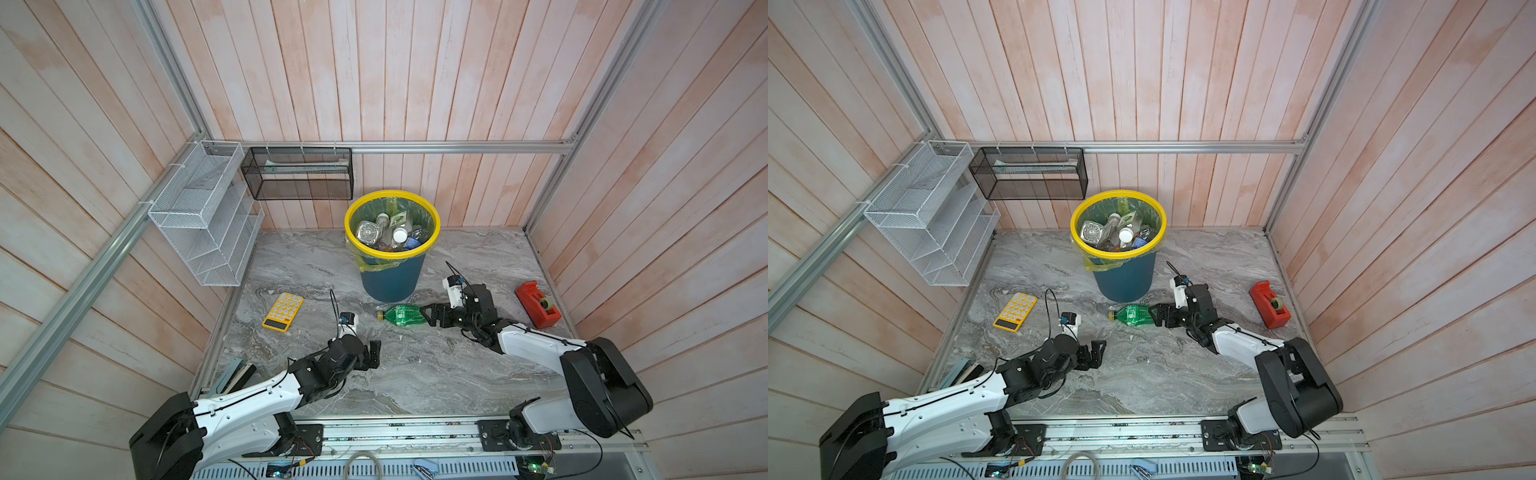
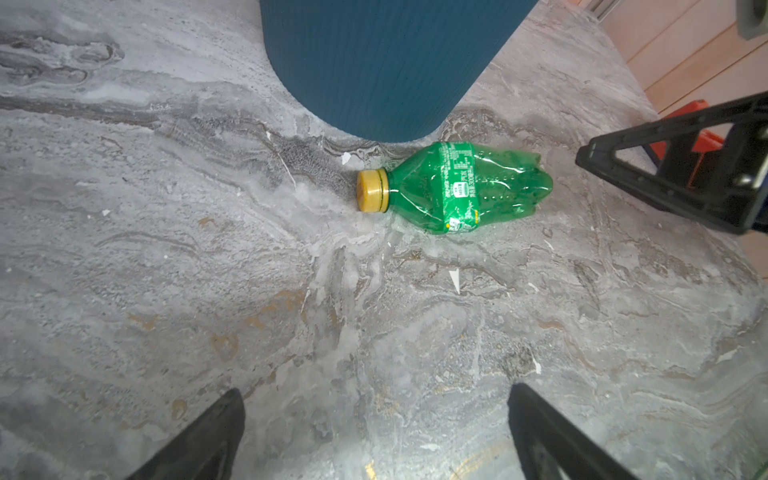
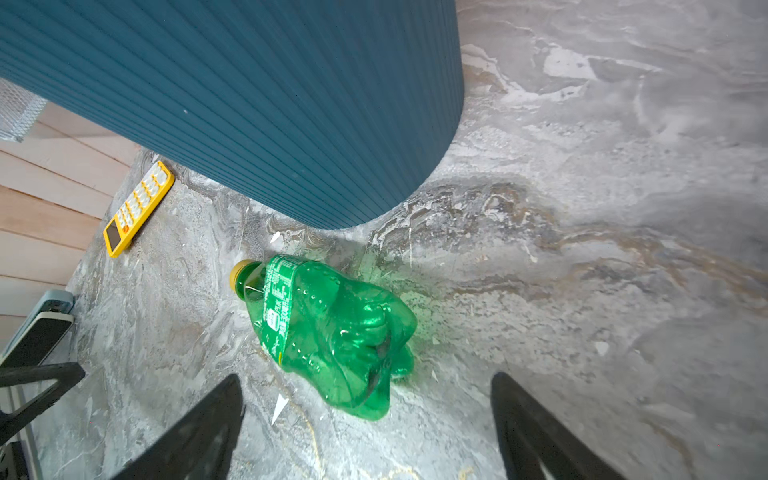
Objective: Throw the plastic bottles in the bin
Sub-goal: 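Withdraw the right gripper and move it toward the green soda bottle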
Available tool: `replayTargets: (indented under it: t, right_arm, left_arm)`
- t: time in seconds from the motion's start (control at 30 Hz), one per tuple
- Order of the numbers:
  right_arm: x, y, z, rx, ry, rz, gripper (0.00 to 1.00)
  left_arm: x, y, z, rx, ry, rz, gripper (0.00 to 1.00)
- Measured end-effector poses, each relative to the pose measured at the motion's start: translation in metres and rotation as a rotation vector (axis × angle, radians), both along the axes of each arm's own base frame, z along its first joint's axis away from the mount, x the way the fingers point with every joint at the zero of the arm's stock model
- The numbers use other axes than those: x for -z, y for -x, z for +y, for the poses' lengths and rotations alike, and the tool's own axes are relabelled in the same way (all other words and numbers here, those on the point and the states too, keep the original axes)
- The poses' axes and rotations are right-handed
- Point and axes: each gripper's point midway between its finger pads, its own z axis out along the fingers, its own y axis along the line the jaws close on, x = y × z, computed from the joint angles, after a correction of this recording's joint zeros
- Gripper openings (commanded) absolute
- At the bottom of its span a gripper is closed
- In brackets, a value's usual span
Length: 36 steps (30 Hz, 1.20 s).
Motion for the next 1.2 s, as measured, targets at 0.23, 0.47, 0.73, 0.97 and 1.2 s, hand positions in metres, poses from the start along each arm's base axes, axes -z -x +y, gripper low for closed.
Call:
replayTargets:
  t: [0.23,0.47,0.73,0.97,1.2]
  right_arm:
    - [0.016,-0.013,0.019,-0.060,-0.034,0.037,0.84]
    - [0.014,0.010,0.048,-0.159,-0.085,0.078,0.76]
    - [-0.007,0.082,0.097,-0.320,-0.165,0.125,0.79]
    - [-0.015,0.116,0.098,-0.343,-0.170,0.148,0.83]
    - [-0.023,0.080,0.057,-0.165,-0.065,0.043,0.85]
  left_arm:
    - [-0.001,0.001,0.006,-0.039,0.049,0.010,1.00]
    - [-0.005,-0.002,0.009,-0.068,0.080,0.013,1.00]
    - [-0.006,-0.007,0.014,-0.090,0.095,0.020,1.00]
    - [-0.001,-0.014,0.013,-0.097,0.093,0.054,1.00]
    - [0.000,-0.036,-0.021,-0.068,0.061,0.120,1.00]
